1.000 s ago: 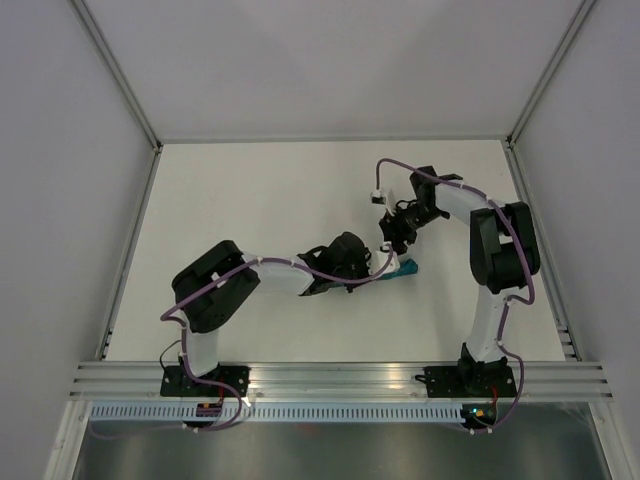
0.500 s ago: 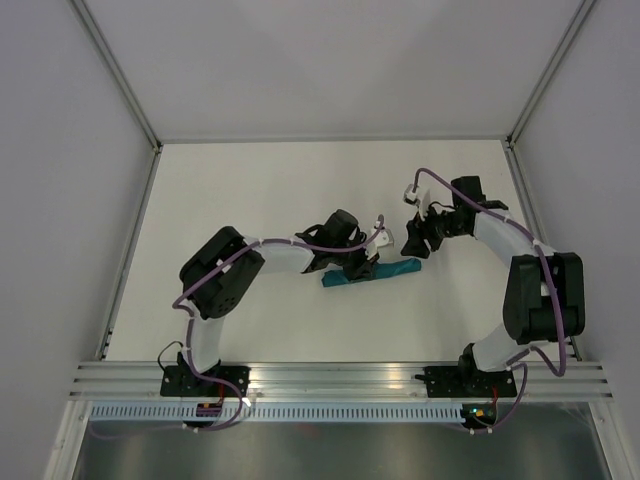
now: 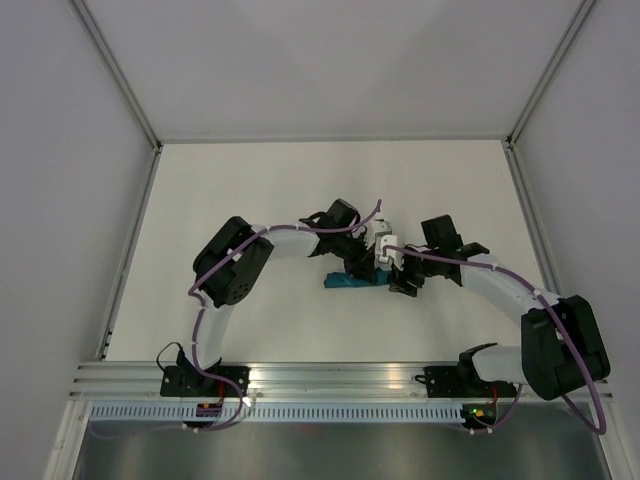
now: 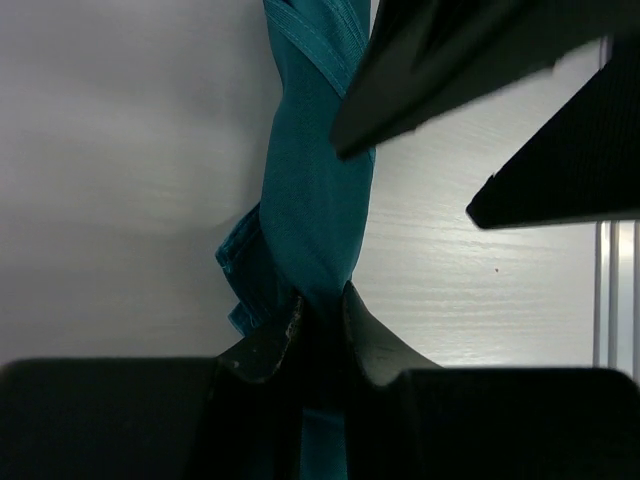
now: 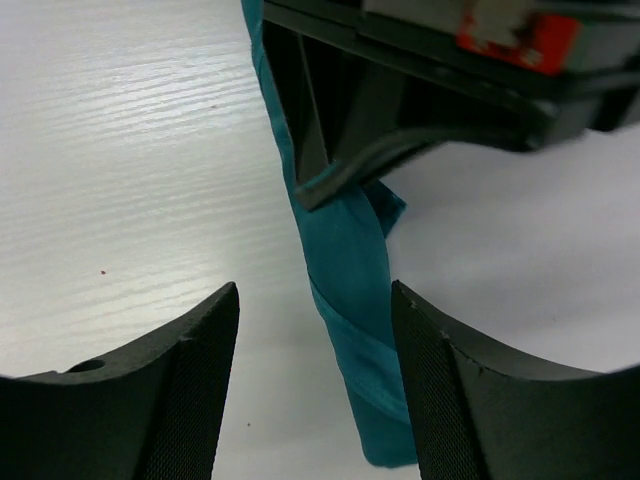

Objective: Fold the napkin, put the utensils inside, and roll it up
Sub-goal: Roll the napkin at the center of the board.

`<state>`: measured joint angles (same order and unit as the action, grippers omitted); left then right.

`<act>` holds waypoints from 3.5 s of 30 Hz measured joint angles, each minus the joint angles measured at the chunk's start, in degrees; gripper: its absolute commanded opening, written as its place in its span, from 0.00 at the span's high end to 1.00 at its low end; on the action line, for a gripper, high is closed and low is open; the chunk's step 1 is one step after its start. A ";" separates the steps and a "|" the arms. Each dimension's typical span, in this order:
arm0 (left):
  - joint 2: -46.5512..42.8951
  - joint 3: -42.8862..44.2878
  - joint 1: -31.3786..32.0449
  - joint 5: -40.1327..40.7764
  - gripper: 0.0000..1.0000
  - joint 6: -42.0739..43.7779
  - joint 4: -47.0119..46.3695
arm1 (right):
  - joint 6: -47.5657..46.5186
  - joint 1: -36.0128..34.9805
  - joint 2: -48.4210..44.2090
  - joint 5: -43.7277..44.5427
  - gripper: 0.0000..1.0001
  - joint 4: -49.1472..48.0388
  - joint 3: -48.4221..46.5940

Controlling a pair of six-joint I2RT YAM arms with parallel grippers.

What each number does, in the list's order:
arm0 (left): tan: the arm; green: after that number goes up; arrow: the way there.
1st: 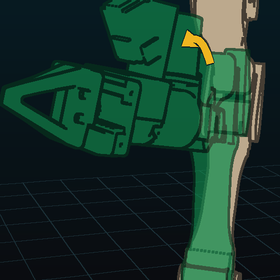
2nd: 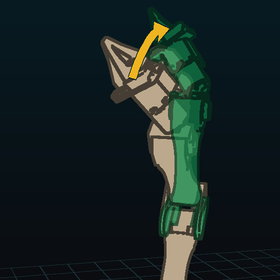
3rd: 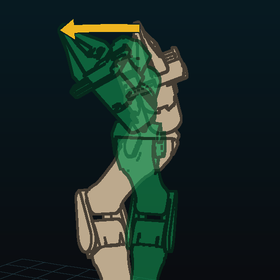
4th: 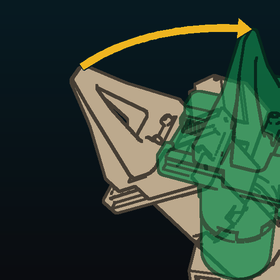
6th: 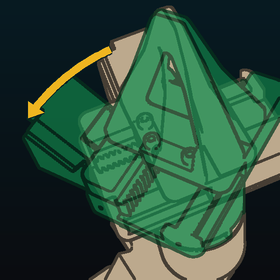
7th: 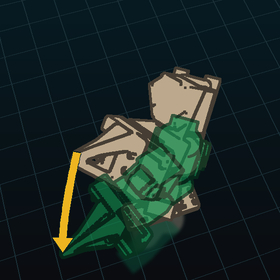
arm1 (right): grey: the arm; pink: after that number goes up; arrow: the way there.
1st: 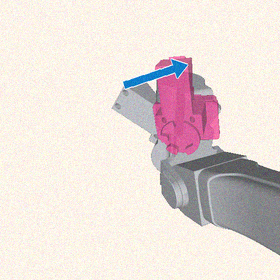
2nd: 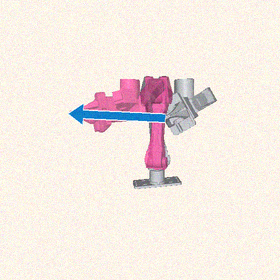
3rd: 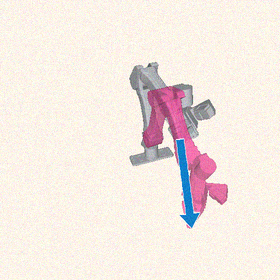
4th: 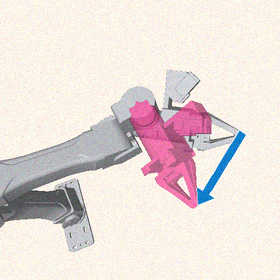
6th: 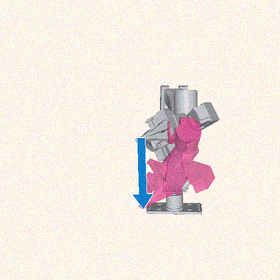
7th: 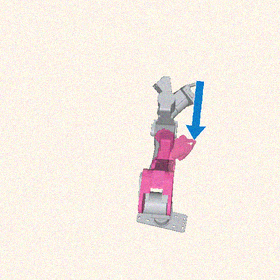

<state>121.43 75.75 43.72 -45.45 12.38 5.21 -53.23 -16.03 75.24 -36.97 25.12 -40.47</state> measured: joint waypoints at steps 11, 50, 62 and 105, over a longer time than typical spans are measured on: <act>3.48 4.42 -0.63 -7.15 0.78 -0.61 7.74 | -0.24 -7.69 0.17 7.52 0.32 -7.87 2.64; -0.72 2.58 -17.53 -1.99 0.50 -18.05 5.38 | 7.63 -16.09 20.35 14.91 0.86 -12.37 -8.81; -16.96 -2.34 -22.43 7.63 0.50 -29.51 -0.92 | 25.29 -14.86 30.49 17.81 0.87 -10.97 -21.27; -16.17 -19.04 -19.23 26.18 0.50 -54.47 -18.21 | 76.17 -10.71 48.19 23.93 0.71 -18.12 -42.73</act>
<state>105.25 56.71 24.49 -19.27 -42.09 -12.99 22.94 -26.74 123.44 -13.04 7.01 -83.20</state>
